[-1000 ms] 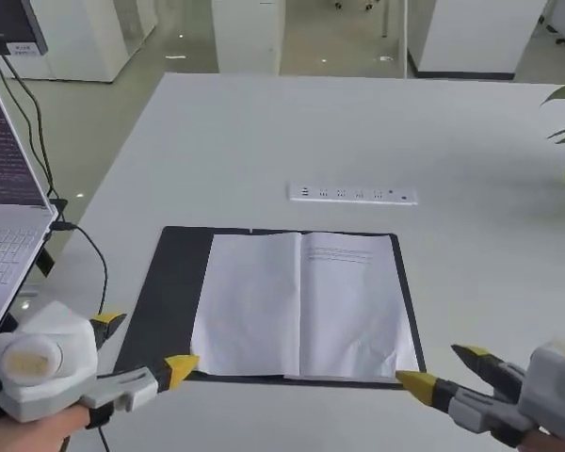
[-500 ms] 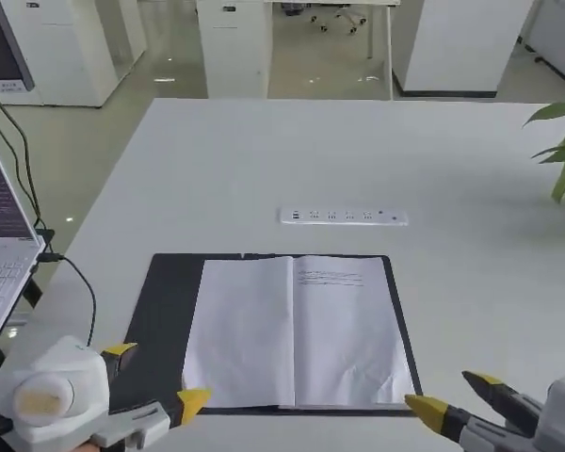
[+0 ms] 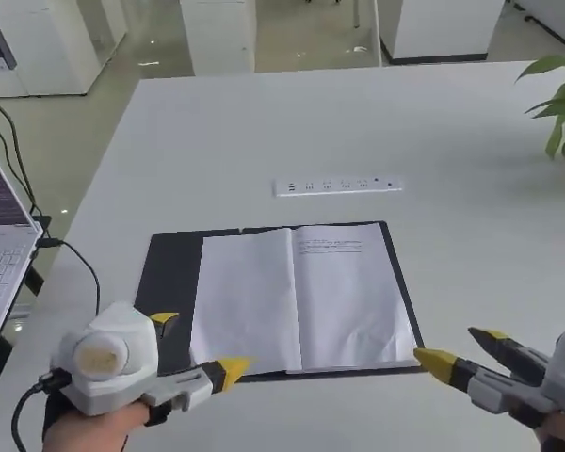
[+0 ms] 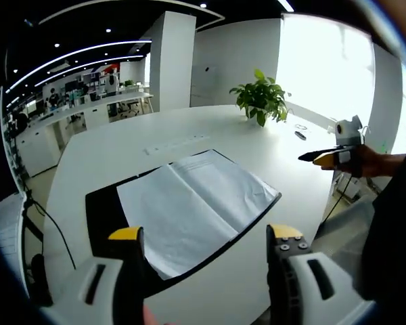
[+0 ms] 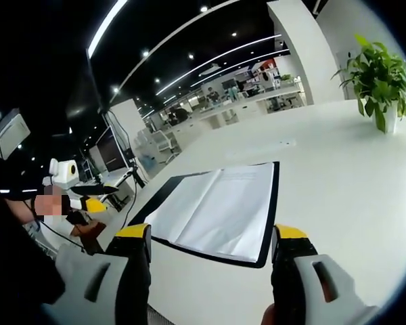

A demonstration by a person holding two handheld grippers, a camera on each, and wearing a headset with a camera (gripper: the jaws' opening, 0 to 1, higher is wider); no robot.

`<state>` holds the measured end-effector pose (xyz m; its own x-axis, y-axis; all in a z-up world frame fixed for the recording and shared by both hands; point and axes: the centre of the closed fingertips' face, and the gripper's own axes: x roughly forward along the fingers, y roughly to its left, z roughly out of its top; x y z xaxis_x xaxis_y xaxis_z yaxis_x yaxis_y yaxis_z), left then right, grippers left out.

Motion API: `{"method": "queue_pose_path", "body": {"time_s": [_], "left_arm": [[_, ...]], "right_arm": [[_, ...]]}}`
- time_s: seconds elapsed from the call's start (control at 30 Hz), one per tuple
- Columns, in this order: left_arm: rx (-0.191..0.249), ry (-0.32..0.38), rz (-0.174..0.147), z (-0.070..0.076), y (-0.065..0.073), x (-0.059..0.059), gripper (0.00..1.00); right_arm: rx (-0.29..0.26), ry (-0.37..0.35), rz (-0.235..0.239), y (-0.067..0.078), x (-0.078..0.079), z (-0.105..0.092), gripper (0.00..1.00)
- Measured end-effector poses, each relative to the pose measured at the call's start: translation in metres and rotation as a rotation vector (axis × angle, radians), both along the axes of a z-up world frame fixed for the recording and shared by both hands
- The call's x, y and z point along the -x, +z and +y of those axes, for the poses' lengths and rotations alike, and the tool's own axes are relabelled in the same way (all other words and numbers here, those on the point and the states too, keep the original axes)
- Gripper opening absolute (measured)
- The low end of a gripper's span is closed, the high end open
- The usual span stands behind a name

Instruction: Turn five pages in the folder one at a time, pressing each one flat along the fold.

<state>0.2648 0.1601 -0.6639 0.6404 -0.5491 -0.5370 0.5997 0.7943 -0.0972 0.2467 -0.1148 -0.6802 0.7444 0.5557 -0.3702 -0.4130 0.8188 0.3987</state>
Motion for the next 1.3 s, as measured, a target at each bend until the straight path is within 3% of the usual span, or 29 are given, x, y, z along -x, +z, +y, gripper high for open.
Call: {"method": "queue_pose_path", "body": {"time_s": [0.03,0.13,0.27,0.5,0.7,0.97,1.3], "left_arm": [[-0.004,-0.019,-0.013,-0.006,0.001,-0.002,0.74],[-0.033,-0.064,-0.013,-0.021,-0.003,-0.008,0.73],[-0.028,-0.096,-0.02,-0.038,-0.002,-0.015,0.72],[-0.056,-0.195,-0.025,-0.077,-0.008,-0.036,0.71],[-0.113,-0.281,-0.042,-0.113,-0.017,-0.051,0.7],[-0.179,-0.393,-0.045,-0.163,-0.037,-0.067,0.69],[-0.329,-0.547,-0.038,-0.211,-0.078,-0.062,0.69]], "right_arm": [[0.001,0.001,0.002,-0.001,0.001,0.001,0.72],[0.007,0.005,0.009,-0.003,0.004,0.002,0.71],[0.019,0.011,0.018,-0.007,0.006,0.003,0.71],[0.022,0.014,0.016,-0.005,0.004,0.0,0.71],[0.022,0.019,0.019,-0.006,0.004,0.002,0.71],[0.032,0.038,0.046,-0.014,0.011,0.005,0.71],[0.022,0.021,0.069,-0.021,0.016,-0.005,0.7]]}}
